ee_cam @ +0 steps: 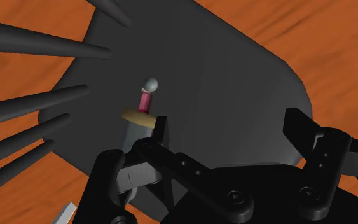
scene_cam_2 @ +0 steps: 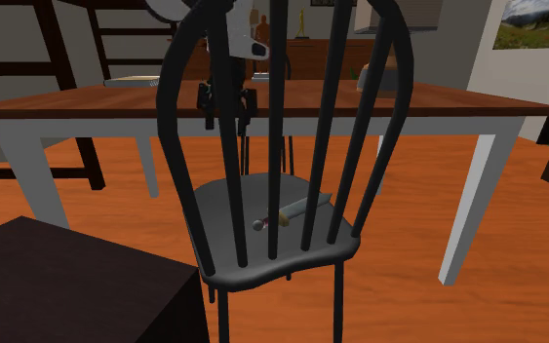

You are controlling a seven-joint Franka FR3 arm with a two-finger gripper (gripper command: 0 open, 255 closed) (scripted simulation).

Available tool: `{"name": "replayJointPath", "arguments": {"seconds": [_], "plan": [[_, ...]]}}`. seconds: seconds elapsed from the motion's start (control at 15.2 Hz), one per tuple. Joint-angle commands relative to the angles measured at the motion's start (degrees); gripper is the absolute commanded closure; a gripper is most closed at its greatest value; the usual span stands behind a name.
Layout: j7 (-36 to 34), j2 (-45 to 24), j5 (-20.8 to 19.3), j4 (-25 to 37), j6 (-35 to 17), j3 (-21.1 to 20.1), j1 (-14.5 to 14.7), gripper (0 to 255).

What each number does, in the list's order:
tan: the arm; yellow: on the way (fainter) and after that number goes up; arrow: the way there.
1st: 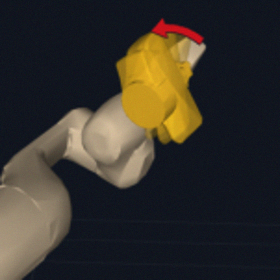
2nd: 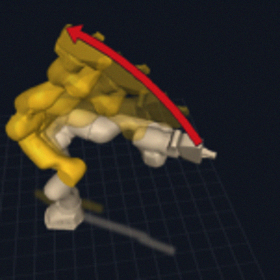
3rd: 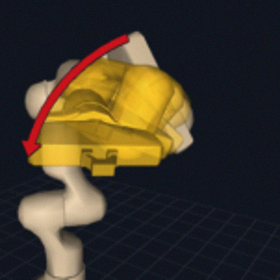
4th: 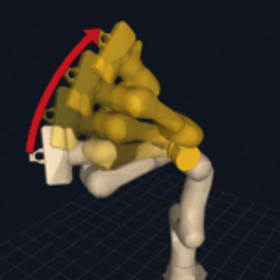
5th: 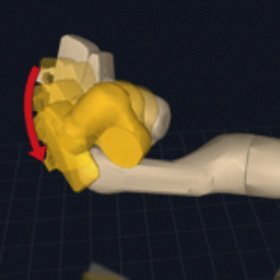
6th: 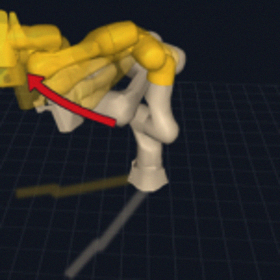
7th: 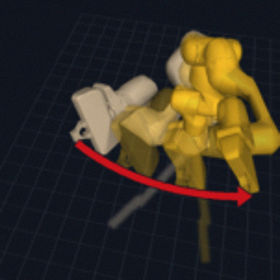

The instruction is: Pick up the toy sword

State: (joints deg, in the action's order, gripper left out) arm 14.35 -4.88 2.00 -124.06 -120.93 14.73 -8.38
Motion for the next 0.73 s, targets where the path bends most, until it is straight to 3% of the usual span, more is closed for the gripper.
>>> {"name": "replayJointPath", "arguments": {"seconds": [0.0, 0.66], "plan": [[1.5, -4.8, 2.1, 2.8, -1.6, 0.5, -1.0, 0], [6.1, -27.1, 11.6, 21.3, -3.1, -0.2, -7.9, 0]]}}
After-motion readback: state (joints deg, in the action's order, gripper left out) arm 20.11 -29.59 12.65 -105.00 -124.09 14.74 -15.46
